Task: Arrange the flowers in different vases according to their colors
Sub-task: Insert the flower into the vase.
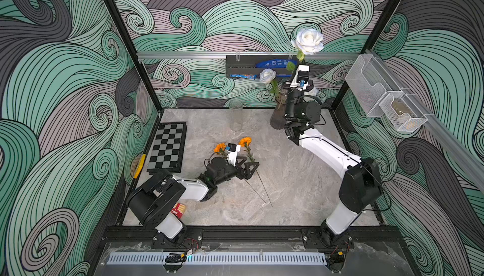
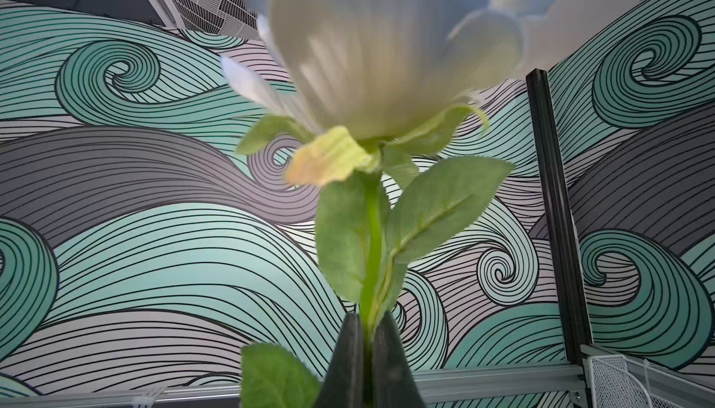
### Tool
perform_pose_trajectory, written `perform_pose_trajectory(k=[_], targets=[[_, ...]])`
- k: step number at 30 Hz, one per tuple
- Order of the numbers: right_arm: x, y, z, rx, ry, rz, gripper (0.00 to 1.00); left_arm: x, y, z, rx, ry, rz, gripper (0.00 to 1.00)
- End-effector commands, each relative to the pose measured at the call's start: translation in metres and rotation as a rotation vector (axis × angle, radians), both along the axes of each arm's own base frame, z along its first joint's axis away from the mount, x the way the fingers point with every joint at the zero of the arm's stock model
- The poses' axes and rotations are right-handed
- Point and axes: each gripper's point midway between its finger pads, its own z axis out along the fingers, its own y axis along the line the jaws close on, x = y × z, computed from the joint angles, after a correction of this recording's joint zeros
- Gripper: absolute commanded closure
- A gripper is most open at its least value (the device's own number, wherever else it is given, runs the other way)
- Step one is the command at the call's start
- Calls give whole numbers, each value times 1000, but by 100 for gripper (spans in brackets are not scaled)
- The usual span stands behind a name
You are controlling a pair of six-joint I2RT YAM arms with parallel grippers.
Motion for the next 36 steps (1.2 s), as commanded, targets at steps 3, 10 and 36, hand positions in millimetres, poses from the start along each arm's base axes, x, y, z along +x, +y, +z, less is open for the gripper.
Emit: perform_pose_trajectory(k=[3,10,36], targets=[[29,-12,14,-24,-52,24,100,6,5,18,17,-71,45,1],[77,-25,-10,-27,15,41,100,4,15,25,21,-109,85,2],[110,-5,-164,98,455,254,55,6,20,25,19,-95,118,1]])
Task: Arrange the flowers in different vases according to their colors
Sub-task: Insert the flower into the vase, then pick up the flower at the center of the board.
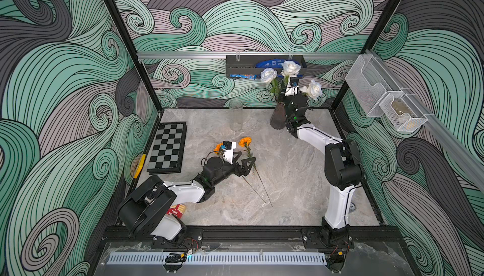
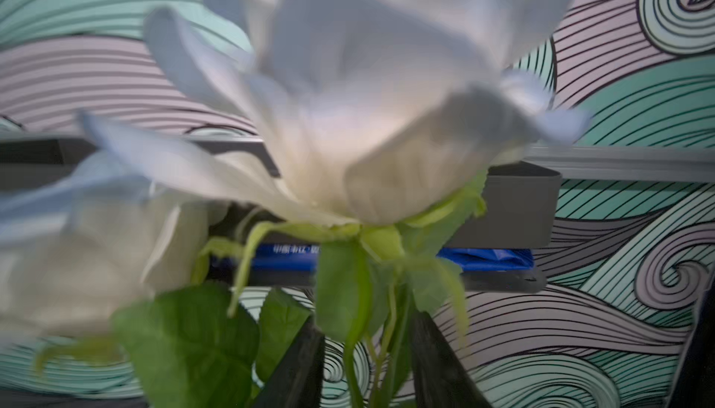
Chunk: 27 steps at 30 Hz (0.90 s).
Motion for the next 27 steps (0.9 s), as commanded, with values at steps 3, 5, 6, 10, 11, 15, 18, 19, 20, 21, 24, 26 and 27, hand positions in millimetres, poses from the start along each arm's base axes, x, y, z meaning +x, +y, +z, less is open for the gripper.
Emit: perform_pose_trajectory(k=[3,5,6,10,11,15,18,19,20,21,24,26,27], targets=[[-34,10,40,52,-46,56,55,-3,1,1,6,-3,6,1],[-42,12,40,52,-35,72,54,-4,0,3,-2,-4,-3,1],[-48,14,40,53,-19,76,53,-4,-1,3,-3,-2,-4,2],[-65,19,24,82,56,106,27,1,10,9,-11,-5,65,1],[-69,22,19,85,73,108,25,6,20,5,-3,17,132,1],[-94,34,-1,72,113,107,6,27,66,-11,69,91,423,1],[-113,41,-8,76,103,119,0,34,101,-16,59,121,625,2],[-117,43,-10,84,100,122,0,34,107,-16,52,131,653,1],[-120,44,-12,98,102,129,0,34,113,-16,47,132,677,1],[-123,46,-16,117,115,137,0,34,120,-14,36,133,704,2],[-130,53,-35,191,186,157,0,30,142,-11,-18,140,767,1],[-134,64,-61,220,275,183,0,27,154,-10,-64,136,787,1],[-136,71,-77,214,327,199,0,25,157,-12,-73,133,780,1]])
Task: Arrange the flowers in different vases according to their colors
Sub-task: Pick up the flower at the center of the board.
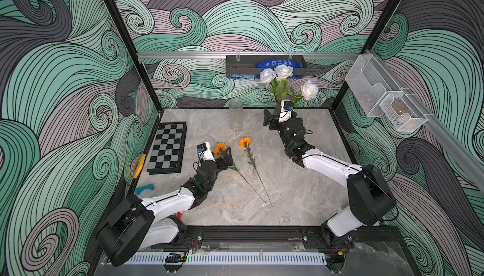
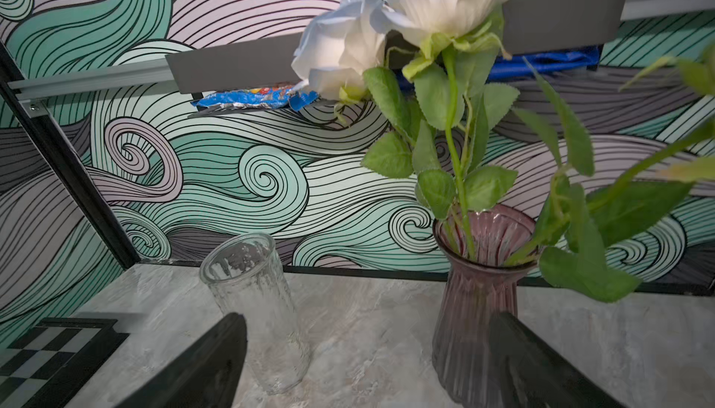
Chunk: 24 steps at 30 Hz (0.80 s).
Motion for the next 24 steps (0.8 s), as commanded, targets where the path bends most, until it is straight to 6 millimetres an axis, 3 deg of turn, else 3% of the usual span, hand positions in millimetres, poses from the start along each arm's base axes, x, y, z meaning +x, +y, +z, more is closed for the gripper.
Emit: perform_pose_trajectory(k=[1,5,9,15,24], targets=[[-12,17,-31,54,129,40,0,-2,23,-2,-49,-8,78,1],[-26,66,-86,-95,302,204,2,4,16,-8,-85,6,9,1],[-38,100,-126,-223,490,349,19,9,1,-20,-165,54,-74,1],[-52,99,-188,-438,770,360,29,4,2,-12,-197,23,-84,1],[-65,99,-216,-456,847,367,30,5,-7,-12,-199,22,-125,1]])
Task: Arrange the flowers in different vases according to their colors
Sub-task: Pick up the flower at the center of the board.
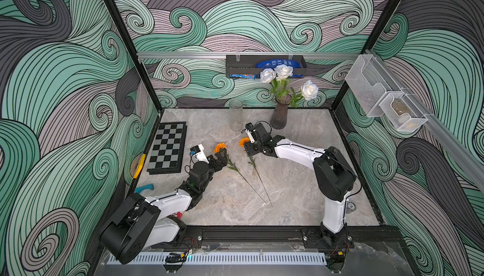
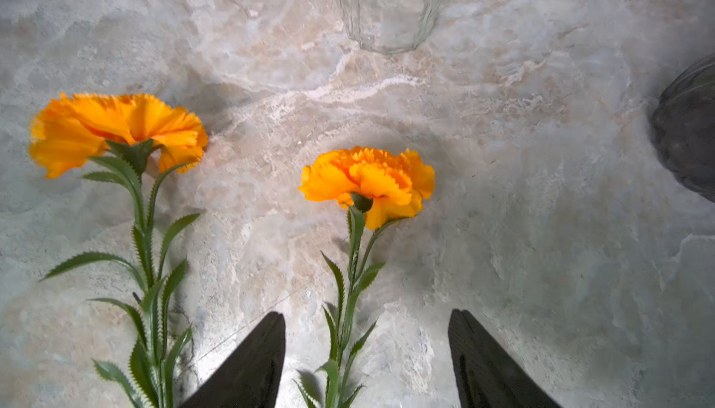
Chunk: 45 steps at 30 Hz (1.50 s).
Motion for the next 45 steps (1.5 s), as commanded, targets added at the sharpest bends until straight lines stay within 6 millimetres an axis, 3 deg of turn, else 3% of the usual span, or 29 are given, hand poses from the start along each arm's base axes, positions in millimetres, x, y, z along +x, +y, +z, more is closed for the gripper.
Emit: perform_pose_trajectory(k=[1,5,11,20,26,29,35,37,40,45], targets=[[-10,3,-19,-24,65,20,30,2,-8,6,-27,-19,-39,1],[-8,12,-34,-26,91,39,40,2,-19,8,-30,-21,-93,1],[-2,19,-43,-28,102,45,41,-5,-56,19,-39,-64,-309,2],[5,14,-59,-90,109,25,46,-7,-61,21,-51,-80,-338,3],[10,16,-58,-103,100,35,50,-6,-63,20,-52,-77,-343,4],[13,18,-58,-104,100,35,55,-7,-64,20,-55,-80,-352,5],[13,21,-57,-93,103,34,78,-7,-65,20,-56,-80,-354,5],[15,22,-47,-81,94,28,85,-6,-64,20,-56,-79,-350,6],[21,25,-14,-38,38,14,96,-4,-62,17,-65,-60,-330,6],[40,28,74,47,-132,-30,100,-4,-60,17,-67,-60,-321,7]])
